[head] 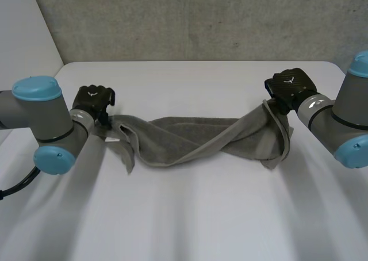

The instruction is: Fold the towel.

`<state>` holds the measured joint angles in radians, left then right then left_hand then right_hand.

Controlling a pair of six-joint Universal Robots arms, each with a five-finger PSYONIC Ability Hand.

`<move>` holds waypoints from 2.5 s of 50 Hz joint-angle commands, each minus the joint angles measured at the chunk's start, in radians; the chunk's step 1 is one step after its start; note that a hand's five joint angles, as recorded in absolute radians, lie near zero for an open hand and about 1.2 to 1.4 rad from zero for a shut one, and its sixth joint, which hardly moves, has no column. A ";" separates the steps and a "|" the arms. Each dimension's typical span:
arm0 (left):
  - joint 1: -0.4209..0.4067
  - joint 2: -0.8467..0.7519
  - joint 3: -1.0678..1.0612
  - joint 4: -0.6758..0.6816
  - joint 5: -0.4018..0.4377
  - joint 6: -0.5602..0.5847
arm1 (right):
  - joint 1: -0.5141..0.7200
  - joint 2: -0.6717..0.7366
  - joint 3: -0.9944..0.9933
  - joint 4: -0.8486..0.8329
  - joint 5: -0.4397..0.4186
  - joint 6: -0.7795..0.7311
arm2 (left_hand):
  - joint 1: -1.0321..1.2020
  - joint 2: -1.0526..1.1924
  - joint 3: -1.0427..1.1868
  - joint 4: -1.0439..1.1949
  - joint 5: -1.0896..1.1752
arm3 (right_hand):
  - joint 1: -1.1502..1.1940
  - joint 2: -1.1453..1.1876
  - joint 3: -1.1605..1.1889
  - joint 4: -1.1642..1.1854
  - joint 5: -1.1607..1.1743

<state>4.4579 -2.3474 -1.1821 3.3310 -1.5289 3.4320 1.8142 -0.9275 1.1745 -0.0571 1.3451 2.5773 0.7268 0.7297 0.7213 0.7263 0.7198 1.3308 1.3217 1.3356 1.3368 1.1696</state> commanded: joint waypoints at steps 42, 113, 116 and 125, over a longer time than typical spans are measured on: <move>-0.198 0.129 -0.225 0.036 -0.025 0.314 | -0.003 0.002 0.030 0.029 0.006 -0.013 | 0.044 0.041 0.050 0.045 -0.123 | 0.065 0.075 0.061 0.060 0.052; -0.085 0.436 -0.078 0.429 -0.010 -0.066 | 0.016 -0.298 -0.035 -0.287 -0.138 -0.039 | 0.669 0.667 0.675 0.670 0.502 | 0.065 0.075 0.061 0.060 0.052; -0.081 0.435 -0.178 0.383 0.021 -0.062 | 0.016 -0.291 -0.001 -0.119 -0.199 -0.045 | 0.669 0.667 0.675 0.670 0.502 | 0.065 0.075 0.061 0.060 0.052; -0.037 0.448 -0.526 0.335 0.124 0.056 | -0.019 -0.249 0.196 0.239 -0.267 -0.251 | 0.669 0.667 0.675 0.670 0.502 | 0.065 0.075 0.061 0.060 0.052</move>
<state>4.3982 -1.9094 -1.4906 3.6865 -1.4664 3.3892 1.8256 -1.2015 1.2351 -0.0190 1.1085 2.4939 1.4592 1.5161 1.5482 1.5249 1.4969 1.3396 1.3225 1.3356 1.3448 1.1728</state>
